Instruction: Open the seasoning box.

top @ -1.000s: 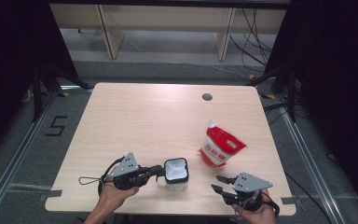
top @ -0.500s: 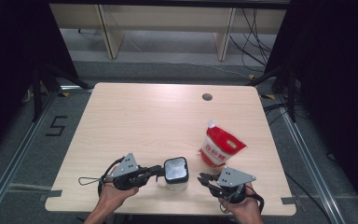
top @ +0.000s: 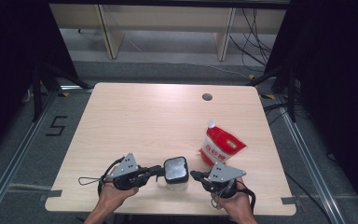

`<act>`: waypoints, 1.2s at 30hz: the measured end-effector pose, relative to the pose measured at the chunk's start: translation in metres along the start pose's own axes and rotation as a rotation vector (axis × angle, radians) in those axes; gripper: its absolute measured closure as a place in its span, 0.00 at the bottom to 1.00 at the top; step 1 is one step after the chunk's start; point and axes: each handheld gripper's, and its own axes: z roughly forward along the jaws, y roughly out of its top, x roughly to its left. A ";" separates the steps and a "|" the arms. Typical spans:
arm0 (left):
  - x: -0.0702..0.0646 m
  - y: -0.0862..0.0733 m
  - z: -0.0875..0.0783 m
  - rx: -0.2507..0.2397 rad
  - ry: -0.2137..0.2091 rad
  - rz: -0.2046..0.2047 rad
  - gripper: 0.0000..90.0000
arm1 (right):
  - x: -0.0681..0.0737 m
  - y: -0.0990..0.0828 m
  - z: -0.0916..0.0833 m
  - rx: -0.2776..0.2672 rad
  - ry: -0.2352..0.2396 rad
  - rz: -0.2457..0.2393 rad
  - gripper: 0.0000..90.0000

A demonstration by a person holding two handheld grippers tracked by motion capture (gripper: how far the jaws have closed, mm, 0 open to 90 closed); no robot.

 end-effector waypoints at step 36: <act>0.007 -0.026 0.017 0.151 -0.012 0.115 0.62 | 0.014 0.031 0.015 -0.096 0.016 -0.030 0.97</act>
